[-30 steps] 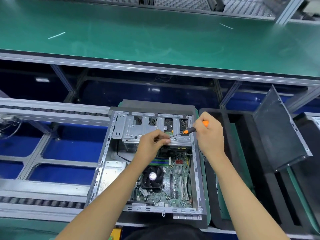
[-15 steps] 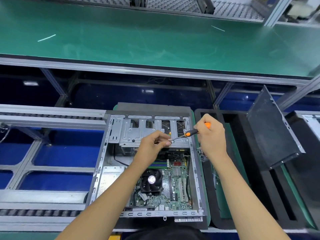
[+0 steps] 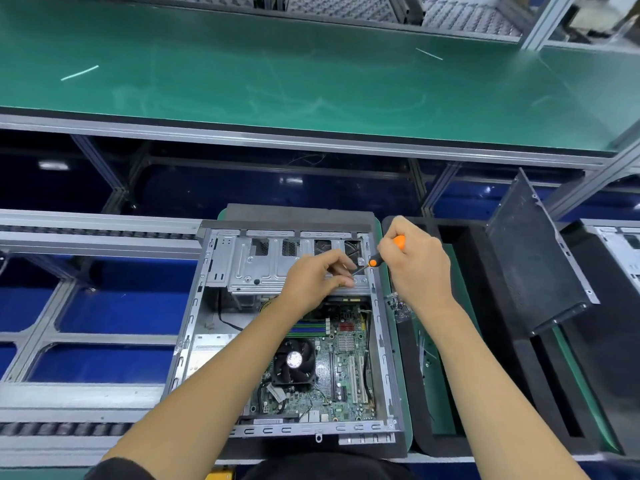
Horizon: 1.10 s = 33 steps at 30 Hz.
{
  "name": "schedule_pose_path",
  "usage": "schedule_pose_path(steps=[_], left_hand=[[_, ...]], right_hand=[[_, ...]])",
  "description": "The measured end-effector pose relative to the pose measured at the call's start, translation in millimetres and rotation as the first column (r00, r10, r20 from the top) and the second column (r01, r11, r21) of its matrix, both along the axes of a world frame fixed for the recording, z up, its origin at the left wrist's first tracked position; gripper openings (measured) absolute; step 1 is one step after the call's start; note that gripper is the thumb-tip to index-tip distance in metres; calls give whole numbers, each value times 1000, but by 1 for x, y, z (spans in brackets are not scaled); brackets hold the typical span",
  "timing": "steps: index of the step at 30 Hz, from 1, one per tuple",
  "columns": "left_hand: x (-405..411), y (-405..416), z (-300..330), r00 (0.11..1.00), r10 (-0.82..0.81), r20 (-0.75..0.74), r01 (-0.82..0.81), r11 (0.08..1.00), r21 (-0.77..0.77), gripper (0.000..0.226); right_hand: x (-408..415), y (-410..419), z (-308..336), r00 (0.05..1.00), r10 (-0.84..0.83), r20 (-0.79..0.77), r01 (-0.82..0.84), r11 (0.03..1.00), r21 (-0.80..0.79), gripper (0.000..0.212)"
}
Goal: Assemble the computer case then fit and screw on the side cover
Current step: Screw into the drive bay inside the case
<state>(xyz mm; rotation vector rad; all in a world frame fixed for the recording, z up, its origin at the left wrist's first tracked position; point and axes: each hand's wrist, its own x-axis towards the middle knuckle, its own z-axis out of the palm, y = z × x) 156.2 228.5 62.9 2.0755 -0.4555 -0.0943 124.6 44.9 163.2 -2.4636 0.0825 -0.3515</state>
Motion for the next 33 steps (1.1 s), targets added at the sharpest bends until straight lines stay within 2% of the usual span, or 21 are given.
schedule_pose_path(steps=[6,12,16,18,27,33], left_hand=[[25,-28,1,994,-75,75,69,994,84,28],[35,-41,-14,995,-97,31,96,995,33,32],[32,-43,-19,997,-33,73,17,977,211,37],[32,-43,-22,996,-24,80,4,971,241,36],[40,-42,-22,999,-43,-25,48,961,273,38],[35,-41,-26,999,-32,-44,40,983,180,35]], right_hand=[[22,-11,8,996,76,-38,-83,975,-206,15],[35,-16,3,988,111,-105,-139,943,-304,11],[40,-16,-4,980,126,-154,-171,928,-330,12],[43,-15,-7,974,138,-178,-191,925,-329,13],[56,-3,-11,961,208,-185,-264,889,-373,15],[62,-3,-8,962,204,-180,-266,846,-462,13]])
